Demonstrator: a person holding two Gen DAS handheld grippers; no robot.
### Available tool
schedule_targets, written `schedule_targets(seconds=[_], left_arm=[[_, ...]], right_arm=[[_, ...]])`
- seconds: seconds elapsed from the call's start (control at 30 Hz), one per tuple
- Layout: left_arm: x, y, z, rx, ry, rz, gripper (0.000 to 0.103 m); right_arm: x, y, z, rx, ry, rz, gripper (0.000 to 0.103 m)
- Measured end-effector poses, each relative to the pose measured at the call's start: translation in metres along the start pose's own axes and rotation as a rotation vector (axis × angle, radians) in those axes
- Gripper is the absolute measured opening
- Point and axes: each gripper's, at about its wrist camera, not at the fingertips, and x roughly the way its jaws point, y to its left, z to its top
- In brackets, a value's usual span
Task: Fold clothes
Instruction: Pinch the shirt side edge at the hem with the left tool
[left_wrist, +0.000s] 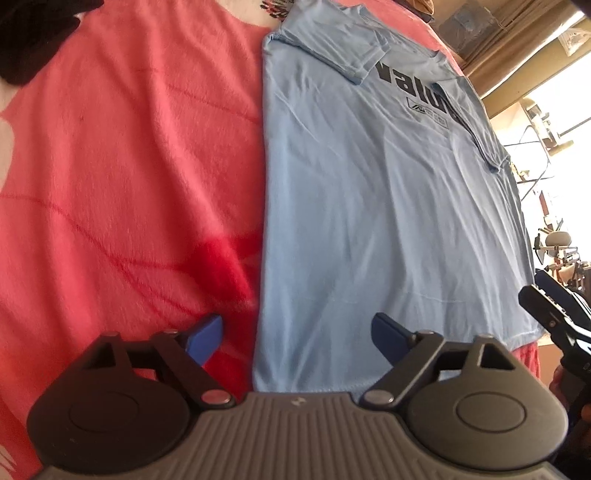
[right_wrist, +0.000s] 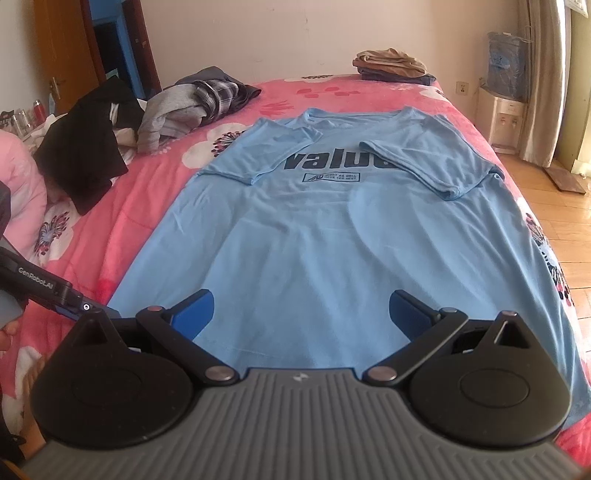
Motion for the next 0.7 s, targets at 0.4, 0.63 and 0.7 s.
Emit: schedule_targets(seconds=[0.4, 0.63, 0.7], left_arm=[[-0.004, 0.016, 0.018, -0.052, -0.052, -0.042, 0.038], [0.002, 0.036, 0.020, -0.120, 0.005, -0.096, 0.019], [0.004, 0.042, 0.017, -0.139, 0.033, -0.123, 0.019]], right_arm=[[0.002, -0.002, -0.001, 0.014, 0.012, 0.002, 0.102], [0.001, -0.002, -0.002, 0.018, 0.016, 0.004, 0.102], [0.001, -0.004, -0.003, 0.029, 0.019, 0.001, 0.102]])
